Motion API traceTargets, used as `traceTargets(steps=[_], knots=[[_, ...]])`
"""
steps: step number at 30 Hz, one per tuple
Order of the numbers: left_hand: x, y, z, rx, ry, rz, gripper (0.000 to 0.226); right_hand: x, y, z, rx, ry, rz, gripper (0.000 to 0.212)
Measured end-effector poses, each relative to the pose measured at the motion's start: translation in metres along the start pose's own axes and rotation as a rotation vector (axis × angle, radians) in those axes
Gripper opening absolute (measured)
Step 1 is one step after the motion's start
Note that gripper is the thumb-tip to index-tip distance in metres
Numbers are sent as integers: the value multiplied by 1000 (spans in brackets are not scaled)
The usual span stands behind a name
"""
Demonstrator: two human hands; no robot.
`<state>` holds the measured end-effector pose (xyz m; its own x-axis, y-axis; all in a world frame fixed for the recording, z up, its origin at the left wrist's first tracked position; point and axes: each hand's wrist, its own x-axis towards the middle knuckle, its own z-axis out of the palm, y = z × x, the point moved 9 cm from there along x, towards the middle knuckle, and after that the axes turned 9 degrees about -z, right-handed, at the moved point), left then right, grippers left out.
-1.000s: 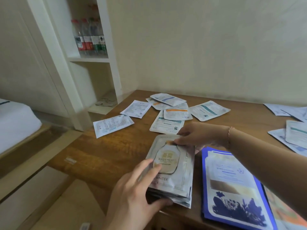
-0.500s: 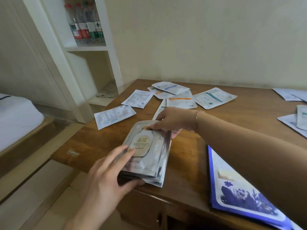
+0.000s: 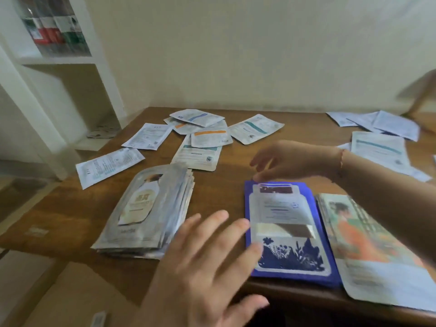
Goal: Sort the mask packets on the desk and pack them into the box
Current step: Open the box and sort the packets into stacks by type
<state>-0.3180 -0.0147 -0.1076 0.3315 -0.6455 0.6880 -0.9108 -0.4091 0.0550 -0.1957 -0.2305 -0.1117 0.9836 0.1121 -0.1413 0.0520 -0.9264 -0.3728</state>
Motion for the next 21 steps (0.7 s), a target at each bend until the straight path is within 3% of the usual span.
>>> traceTargets(steps=[2, 7, 16, 21], knots=[[11, 26, 27, 15, -118, 109, 51, -22, 26, 5, -25, -12, 64, 44], [28, 49, 73, 103, -354, 195, 50, -40, 41, 15, -23, 0, 67, 38], [34, 51, 79, 91, -479, 200, 42, -33, 37, 23, -14, 3, 13, 34], [20, 24, 61, 182, -493, 151, 42, -7, -2, 34, -32, -24, -58, 33]])
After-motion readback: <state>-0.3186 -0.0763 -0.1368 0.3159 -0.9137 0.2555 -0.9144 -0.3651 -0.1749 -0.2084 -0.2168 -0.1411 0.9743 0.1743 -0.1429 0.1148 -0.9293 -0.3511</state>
